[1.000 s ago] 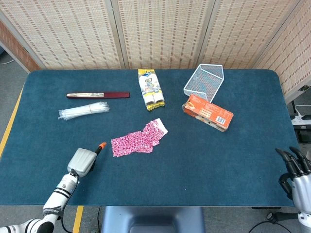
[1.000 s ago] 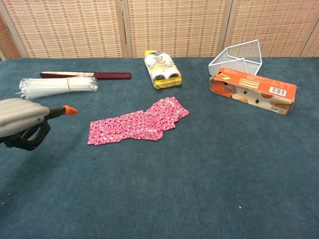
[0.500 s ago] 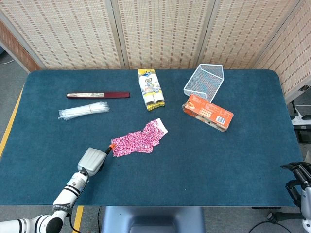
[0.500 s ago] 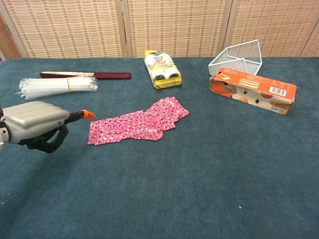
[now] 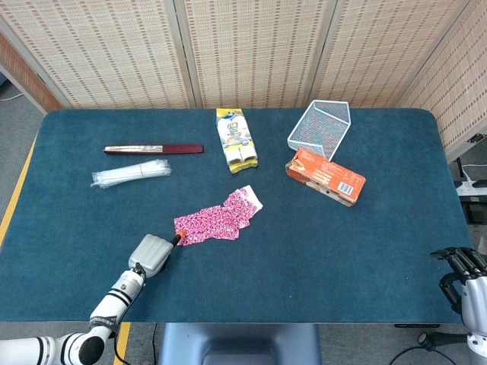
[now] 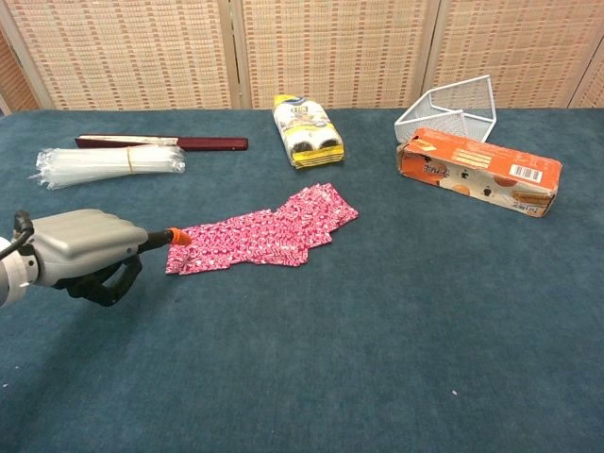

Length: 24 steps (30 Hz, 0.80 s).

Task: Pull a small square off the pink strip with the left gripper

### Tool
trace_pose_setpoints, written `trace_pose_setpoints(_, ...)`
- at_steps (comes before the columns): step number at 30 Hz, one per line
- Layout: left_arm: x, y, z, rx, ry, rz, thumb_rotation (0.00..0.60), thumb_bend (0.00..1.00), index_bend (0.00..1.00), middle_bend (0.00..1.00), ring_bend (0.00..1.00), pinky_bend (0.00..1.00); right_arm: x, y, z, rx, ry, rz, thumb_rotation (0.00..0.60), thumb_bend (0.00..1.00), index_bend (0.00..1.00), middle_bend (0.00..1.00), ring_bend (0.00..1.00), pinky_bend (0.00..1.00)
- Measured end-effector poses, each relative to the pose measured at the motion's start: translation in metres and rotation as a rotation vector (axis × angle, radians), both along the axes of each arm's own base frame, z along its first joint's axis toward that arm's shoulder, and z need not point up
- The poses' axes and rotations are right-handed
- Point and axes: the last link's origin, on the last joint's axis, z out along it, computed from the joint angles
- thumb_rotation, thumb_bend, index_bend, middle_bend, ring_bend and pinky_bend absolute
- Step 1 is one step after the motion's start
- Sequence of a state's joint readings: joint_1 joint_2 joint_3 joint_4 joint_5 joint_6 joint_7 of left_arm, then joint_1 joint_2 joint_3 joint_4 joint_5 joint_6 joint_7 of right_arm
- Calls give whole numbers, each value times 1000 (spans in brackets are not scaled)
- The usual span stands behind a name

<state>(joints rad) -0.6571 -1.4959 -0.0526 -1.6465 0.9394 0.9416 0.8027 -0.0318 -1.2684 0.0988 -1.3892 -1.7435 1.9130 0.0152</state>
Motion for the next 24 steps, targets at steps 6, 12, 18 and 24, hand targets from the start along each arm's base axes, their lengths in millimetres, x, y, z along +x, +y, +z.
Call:
trace_pose_setpoints(6, -2, 3, -6, 3, 24, 5, 600, 832, 16, 692, 677, 601, 0, -10, -3, 62, 11, -65, 600, 1000, 492, 536, 469, 641)
trace_pose_setpoints(12, -8, 7, -10, 9, 48, 22, 600, 833, 33, 690, 676, 601, 0, -11, -6, 91, 17, -75, 600, 1000, 492, 536, 469, 641)
trace_pose_setpoints(18, -14, 8, -13, 8, 73, 42, 600, 836, 152, 686, 676, 603, 0, -12, -7, 102, 18, -80, 600, 1000, 492, 536, 469, 641)
trace_pose_setpoints(24, -22, 4, -6, 16, 102, 54, 600, 836, 302, 685, 676, 604, 1, -12, -7, 109, 16, -81, 600, 1000, 492, 536, 469, 641)
